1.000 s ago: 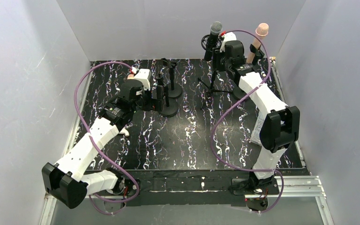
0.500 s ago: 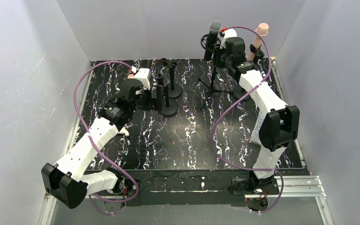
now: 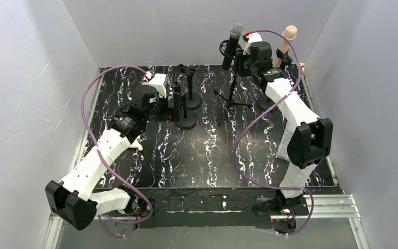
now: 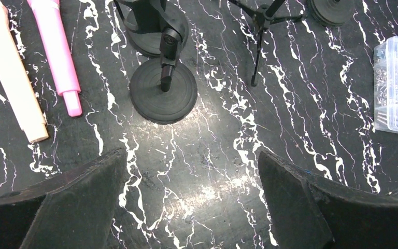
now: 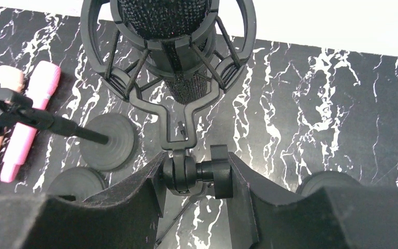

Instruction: Remove the microphone from the stand

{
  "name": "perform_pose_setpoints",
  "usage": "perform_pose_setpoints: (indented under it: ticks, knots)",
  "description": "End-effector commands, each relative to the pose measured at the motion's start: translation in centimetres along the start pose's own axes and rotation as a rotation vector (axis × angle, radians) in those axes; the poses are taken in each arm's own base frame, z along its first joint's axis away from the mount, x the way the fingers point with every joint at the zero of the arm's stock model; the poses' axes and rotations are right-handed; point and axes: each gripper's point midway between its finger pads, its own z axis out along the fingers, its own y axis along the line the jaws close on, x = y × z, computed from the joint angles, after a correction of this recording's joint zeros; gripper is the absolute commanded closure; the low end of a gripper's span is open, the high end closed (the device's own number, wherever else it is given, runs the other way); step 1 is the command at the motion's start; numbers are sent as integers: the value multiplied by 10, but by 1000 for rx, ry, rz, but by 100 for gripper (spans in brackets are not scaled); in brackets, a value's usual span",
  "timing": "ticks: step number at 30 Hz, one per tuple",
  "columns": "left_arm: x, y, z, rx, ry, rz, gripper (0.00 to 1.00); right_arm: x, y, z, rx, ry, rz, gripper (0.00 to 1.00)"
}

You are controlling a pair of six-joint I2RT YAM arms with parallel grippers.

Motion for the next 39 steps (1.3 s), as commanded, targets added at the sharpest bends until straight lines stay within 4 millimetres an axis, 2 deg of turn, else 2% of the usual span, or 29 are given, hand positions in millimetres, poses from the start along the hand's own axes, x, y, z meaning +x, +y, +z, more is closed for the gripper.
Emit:
perform_pose_setpoints:
  ticks: [1,7,11,15,20,24,29,33,39]
  knots:
    - [-15,-8,-6,38,-17,13,2,-54,24,-49,-92,-148,44,99]
    - [-28,-27,-8,124,-23,7,2,-41,43,-79,-178,-116,55,99]
    - [-44,-40,-11,181,-47,-1,2,-32,56,-107,-233,-113,65,99]
    - [-65,-59,-17,266,-77,-2,2,-13,72,-132,-296,-93,57,99]
    - [-85,-86,-24,404,-119,13,2,3,98,-162,-387,-85,34,99]
    - [-99,-106,-32,510,-177,80,2,22,127,-182,-476,-68,-15,99]
    - [-108,-123,-35,598,-221,169,3,51,152,-198,-534,-46,-90,99]
    - [-111,-127,-40,623,-261,236,4,66,159,-206,-550,-35,-118,99]
    - [-103,-130,-41,659,-265,304,6,81,163,-213,-560,-12,-133,99]
